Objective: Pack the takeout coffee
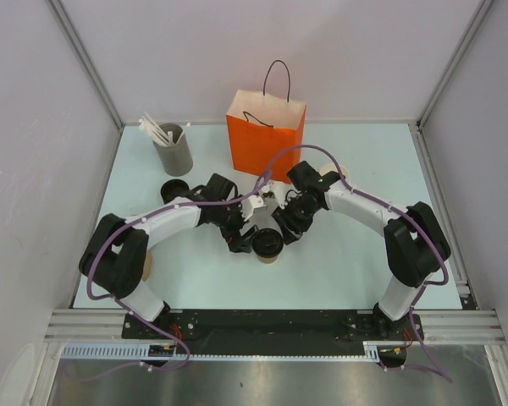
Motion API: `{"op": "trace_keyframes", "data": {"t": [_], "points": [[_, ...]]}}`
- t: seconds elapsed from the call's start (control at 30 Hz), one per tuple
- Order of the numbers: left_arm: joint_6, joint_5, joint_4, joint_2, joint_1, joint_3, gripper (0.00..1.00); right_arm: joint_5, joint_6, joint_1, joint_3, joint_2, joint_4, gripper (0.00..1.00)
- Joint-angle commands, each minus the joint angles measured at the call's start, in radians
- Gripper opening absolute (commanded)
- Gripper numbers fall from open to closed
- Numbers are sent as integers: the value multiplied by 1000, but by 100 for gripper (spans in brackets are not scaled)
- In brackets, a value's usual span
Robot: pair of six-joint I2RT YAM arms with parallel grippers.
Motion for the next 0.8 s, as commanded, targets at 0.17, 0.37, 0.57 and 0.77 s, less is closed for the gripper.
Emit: {"op": "trace_keyframes", "data": {"t": [0.17,0.37,0.57,0.77], "points": [[-52,-45,80,32,-8,85,99,-64,-6,10,-31,-49,-49,49],[-72,-39,83,67,-8,141,99,-54,1,18,-44,-62,-53,49],[-52,-13,85,20,0,125,99,-38,-1,-77,-44,-111,-39,50],[-4,20,62,-51,23,76,99,-50,-10,-105,-42,-180,-59,50]]}}
